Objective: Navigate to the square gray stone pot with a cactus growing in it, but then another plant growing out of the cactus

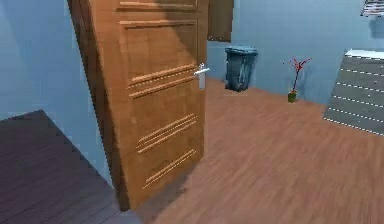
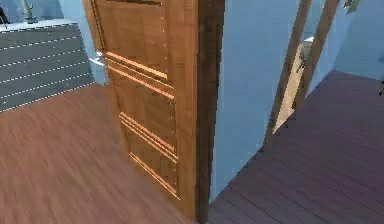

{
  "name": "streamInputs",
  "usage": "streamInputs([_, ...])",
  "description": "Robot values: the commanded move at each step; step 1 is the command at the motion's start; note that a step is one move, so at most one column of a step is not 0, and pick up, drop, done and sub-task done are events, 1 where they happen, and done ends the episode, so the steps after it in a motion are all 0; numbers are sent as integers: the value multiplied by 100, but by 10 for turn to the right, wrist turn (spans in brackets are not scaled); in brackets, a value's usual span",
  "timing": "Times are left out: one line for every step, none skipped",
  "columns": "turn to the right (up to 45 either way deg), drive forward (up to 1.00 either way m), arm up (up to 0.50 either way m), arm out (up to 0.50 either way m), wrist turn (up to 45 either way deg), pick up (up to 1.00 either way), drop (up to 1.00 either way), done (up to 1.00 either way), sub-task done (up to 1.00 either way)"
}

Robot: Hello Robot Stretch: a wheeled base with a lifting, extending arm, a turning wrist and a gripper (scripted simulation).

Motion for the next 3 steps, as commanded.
streamInputs([450, 0, 0, 0, 0, 0, 0, 0, 0])
streamInputs([0, 90, 0, 0, 0, 0, 0, 0, 0])
streamInputs([0, 75, 0, 0, 0, 0, 0, 0, 0])
